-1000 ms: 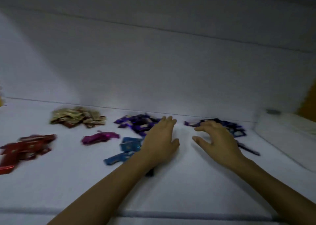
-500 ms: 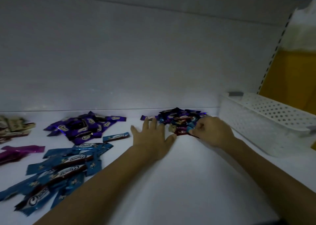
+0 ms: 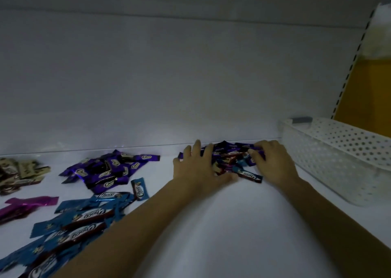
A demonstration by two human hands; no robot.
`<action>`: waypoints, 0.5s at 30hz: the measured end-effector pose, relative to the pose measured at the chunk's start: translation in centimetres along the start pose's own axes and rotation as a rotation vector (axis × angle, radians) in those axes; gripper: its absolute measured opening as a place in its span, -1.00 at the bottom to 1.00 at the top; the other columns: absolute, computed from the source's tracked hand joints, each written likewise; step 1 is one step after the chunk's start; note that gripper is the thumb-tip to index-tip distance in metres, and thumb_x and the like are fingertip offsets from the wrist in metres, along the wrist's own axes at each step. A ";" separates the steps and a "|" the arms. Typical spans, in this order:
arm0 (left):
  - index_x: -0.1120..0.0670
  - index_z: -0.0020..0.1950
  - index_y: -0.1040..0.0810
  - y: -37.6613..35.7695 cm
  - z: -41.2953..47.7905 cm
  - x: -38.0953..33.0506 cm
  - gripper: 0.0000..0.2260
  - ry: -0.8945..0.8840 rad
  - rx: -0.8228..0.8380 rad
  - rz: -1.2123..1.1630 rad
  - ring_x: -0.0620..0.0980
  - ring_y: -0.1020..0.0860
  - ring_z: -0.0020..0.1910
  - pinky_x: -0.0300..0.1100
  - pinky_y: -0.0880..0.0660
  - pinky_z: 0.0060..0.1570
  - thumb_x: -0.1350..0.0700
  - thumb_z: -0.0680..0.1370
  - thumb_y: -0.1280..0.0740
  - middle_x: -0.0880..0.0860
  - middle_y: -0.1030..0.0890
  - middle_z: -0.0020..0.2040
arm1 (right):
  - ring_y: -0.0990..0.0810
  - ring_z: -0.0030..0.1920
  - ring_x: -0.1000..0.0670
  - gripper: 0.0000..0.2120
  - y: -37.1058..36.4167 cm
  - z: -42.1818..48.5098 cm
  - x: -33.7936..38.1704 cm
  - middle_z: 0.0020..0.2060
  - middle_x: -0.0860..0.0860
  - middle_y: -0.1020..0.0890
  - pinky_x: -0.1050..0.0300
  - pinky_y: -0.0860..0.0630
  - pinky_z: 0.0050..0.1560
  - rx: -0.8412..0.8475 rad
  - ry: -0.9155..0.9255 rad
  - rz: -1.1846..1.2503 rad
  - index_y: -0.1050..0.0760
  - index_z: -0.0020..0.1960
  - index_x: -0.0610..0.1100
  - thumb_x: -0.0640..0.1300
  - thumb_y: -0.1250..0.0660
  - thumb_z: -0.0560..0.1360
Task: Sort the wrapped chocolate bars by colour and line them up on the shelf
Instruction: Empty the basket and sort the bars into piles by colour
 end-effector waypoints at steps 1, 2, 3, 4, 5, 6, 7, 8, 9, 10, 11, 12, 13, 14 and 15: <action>-0.09 0.56 0.05 -0.4 1.0 -0.5 -0.07 0.000 0.002 -0.016 0.16 0.01 0.53 0.24 -0.08 0.40 -0.57 0.34 -0.05 0.05 0.03 0.58 | -0.45 0.15 -0.19 -0.63 -0.4 0.2 -0.9 0.15 -0.20 -0.52 -0.02 -0.42 0.12 0.057 -0.047 -0.001 -0.48 0.28 -0.13 0.05 -0.18 0.58; -0.08 0.56 0.01 -0.7 2.0 -0.8 -0.08 0.005 -0.013 -0.027 0.16 -0.03 0.52 0.24 -0.09 0.39 -0.57 0.34 -0.03 0.07 -0.04 0.57 | -0.44 0.20 -0.21 -0.59 -0.8 0.4 -1.5 0.21 -0.21 -0.49 -0.03 -0.40 0.20 0.098 -0.093 0.017 -0.43 0.34 -0.11 0.08 -0.15 0.59; -0.07 0.54 -0.06 -0.9 3.0 -1.0 -0.12 0.009 -0.056 -0.036 0.17 -0.13 0.48 0.21 -0.15 0.36 -0.56 0.36 -0.01 0.10 -0.16 0.52 | -0.42 0.24 -0.21 -0.55 -1.2 0.7 -1.9 0.26 -0.21 -0.46 -0.04 -0.37 0.25 0.119 -0.129 0.055 -0.38 0.39 -0.09 0.11 -0.13 0.59; -0.06 0.50 -0.15 -1.0 3.9 -1.2 -0.16 0.004 -0.111 -0.037 0.16 -0.22 0.40 0.16 -0.22 0.30 -0.54 0.38 0.00 0.11 -0.27 0.45 | -0.40 0.28 -0.20 -0.51 -1.5 1.0 -2.1 0.32 -0.20 -0.43 -0.04 -0.34 0.30 0.130 -0.150 0.101 -0.33 0.43 -0.07 0.15 -0.10 0.59; -0.06 0.46 -0.22 -1.2 4.6 -1.4 -0.21 -0.010 -0.154 -0.039 0.15 -0.27 0.33 0.13 -0.27 0.25 -0.53 0.39 0.00 0.09 -0.33 0.38 | -0.37 0.33 -0.18 -0.47 -1.7 1.2 -2.1 0.36 -0.17 -0.39 -0.03 -0.31 0.34 0.135 -0.155 0.136 -0.27 0.46 -0.05 0.19 -0.08 0.58; -0.07 0.42 -0.27 -1.3 5.2 -1.5 -0.23 -0.029 -0.173 -0.051 0.13 -0.28 0.29 0.11 -0.31 0.21 -0.53 0.39 -0.01 0.08 -0.35 0.33 | -0.34 0.37 -0.16 -0.43 -1.9 1.4 -2.1 0.41 -0.14 -0.35 -0.03 -0.27 0.36 0.144 -0.145 0.148 -0.22 0.48 -0.02 0.23 -0.06 0.57; -0.07 0.39 -0.31 -1.5 5.6 -1.7 -0.24 -0.046 -0.174 -0.071 0.11 -0.27 0.28 0.10 -0.35 0.18 -0.53 0.38 -0.01 0.07 -0.35 0.30 | -0.30 0.40 -0.14 -0.42 -2.1 1.5 -2.0 0.44 -0.12 -0.30 -0.02 -0.23 0.37 0.162 -0.124 0.132 -0.18 0.50 0.01 0.25 -0.04 0.56; -0.07 0.36 -0.35 -1.7 5.9 -1.8 -0.24 -0.060 -0.167 -0.085 0.10 -0.25 0.27 0.09 -0.39 0.16 -0.54 0.36 -0.02 0.06 -0.34 0.28 | -0.27 0.42 -0.12 -0.42 -2.4 1.5 -2.0 0.47 -0.09 -0.26 -0.01 -0.21 0.38 0.191 -0.095 0.095 -0.16 0.51 0.03 0.26 -0.03 0.56; -0.05 0.33 -0.38 -1.9 6.0 -2.0 -0.24 -0.071 -0.154 -0.087 0.10 -0.24 0.27 0.09 -0.41 0.15 -0.54 0.35 -0.04 0.06 -0.34 0.27 | -0.26 0.43 -0.11 -0.43 -2.5 1.5 -2.0 0.48 -0.08 -0.24 0.01 -0.20 0.38 0.221 -0.064 0.051 -0.17 0.50 0.05 0.26 -0.02 0.57; -0.05 0.30 -0.39 -2.1 6.0 -2.3 -0.26 -0.079 -0.140 -0.081 0.10 -0.24 0.27 0.09 -0.42 0.14 -0.53 0.36 -0.07 0.06 -0.34 0.26 | -0.27 0.42 -0.10 -0.46 -2.6 1.5 -2.0 0.47 -0.07 -0.25 0.02 -0.21 0.37 0.243 -0.039 0.017 -0.21 0.48 0.07 0.25 -0.02 0.57; -0.05 0.29 -0.39 -2.4 6.0 -2.4 -0.29 -0.084 -0.125 -0.076 0.10 -0.25 0.26 0.09 -0.41 0.14 -0.52 0.37 -0.10 0.06 -0.34 0.26 | -0.31 0.39 -0.11 -0.49 -2.6 1.5 -2.0 0.45 -0.06 -0.29 0.02 -0.23 0.35 0.250 -0.026 0.004 -0.29 0.45 0.07 0.25 -0.03 0.57; -0.06 0.30 -0.37 -2.7 5.8 -2.6 -0.32 -0.086 -0.114 -0.069 0.10 -0.26 0.26 0.09 -0.38 0.16 -0.50 0.38 -0.12 0.05 -0.35 0.27 | -0.35 0.35 -0.11 -0.52 -2.5 1.5 -1.9 0.41 -0.05 -0.34 0.02 -0.26 0.32 0.247 -0.028 0.012 -0.36 0.40 0.08 0.25 -0.04 0.57; -0.07 0.31 -0.34 -2.9 5.5 -2.7 -0.34 -0.087 -0.108 -0.057 0.10 -0.27 0.26 0.09 -0.35 0.17 -0.48 0.40 -0.14 0.04 -0.35 0.28 | -0.39 0.30 -0.10 -0.54 -2.4 1.5 -1.9 0.37 -0.04 -0.37 0.02 -0.31 0.29 0.243 -0.041 0.032 -0.41 0.35 0.07 0.24 -0.07 0.56; -0.08 0.33 -0.32 -3.0 5.3 -2.8 -0.36 -0.089 -0.105 -0.047 0.10 -0.27 0.26 0.09 -0.33 0.18 -0.46 0.41 -0.15 0.03 -0.35 0.29 | -0.42 0.26 -0.09 -0.57 -2.2 1.5 -1.8 0.33 -0.04 -0.40 0.03 -0.34 0.26 0.239 -0.055 0.047 -0.45 0.31 0.07 0.23 -0.09 0.56; -0.09 0.34 -0.31 -3.1 5.0 -2.9 -0.37 -0.094 -0.103 -0.047 0.10 -0.27 0.26 0.09 -0.31 0.18 -0.44 0.42 -0.15 0.02 -0.36 0.29 | -0.44 0.22 -0.08 -0.60 -2.0 1.6 -1.7 0.29 -0.04 -0.42 0.03 -0.36 0.23 0.235 -0.062 0.044 -0.47 0.27 0.05 0.22 -0.11 0.56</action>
Point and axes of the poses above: each hand's wrist, its own z-axis towards the middle knuckle, its own y-axis out of the back of the hand, x = y × z, the point moved 1 cm from there along z, towards the middle knuckle
